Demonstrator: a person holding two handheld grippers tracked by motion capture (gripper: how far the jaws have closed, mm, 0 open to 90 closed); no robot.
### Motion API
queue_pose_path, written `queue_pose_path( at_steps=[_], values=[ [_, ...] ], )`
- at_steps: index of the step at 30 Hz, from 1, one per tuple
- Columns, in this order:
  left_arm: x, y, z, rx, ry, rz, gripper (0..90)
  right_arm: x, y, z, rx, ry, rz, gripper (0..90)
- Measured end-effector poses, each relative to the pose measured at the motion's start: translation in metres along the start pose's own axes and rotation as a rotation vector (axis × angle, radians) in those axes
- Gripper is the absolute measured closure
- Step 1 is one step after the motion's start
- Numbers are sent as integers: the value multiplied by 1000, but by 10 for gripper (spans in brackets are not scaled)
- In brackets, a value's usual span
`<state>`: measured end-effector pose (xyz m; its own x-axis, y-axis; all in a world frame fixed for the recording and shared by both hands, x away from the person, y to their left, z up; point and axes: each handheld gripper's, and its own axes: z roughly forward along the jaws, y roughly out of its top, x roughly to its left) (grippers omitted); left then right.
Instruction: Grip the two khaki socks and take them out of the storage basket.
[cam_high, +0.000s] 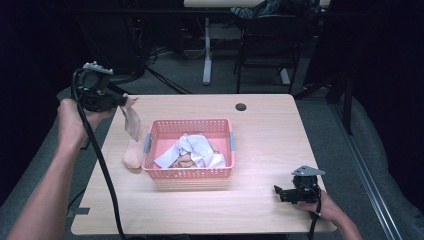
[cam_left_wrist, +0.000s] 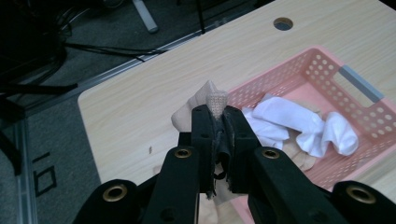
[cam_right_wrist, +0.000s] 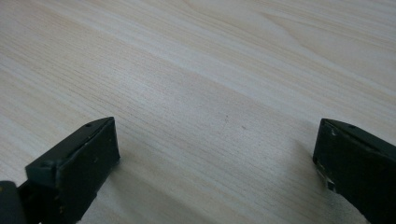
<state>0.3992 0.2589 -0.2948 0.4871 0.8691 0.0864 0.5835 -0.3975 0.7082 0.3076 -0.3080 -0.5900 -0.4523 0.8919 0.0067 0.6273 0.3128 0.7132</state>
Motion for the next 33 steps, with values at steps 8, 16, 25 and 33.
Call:
queue_pose_path(
  at_steps=[8,16,25,33],
  values=[
    [23,-19,-6,20,39,-47,848,0,0,-1,5,-1,-4,0],
    [43,-42,-3,52,62,-102,848,0,0,0,3,0,-2,0],
    [54,-65,20,97,39,-155,847,0,0,0,3,0,-2,0],
    [57,-91,52,156,10,-203,846,0,0,0,3,0,-2,0]
  ],
)
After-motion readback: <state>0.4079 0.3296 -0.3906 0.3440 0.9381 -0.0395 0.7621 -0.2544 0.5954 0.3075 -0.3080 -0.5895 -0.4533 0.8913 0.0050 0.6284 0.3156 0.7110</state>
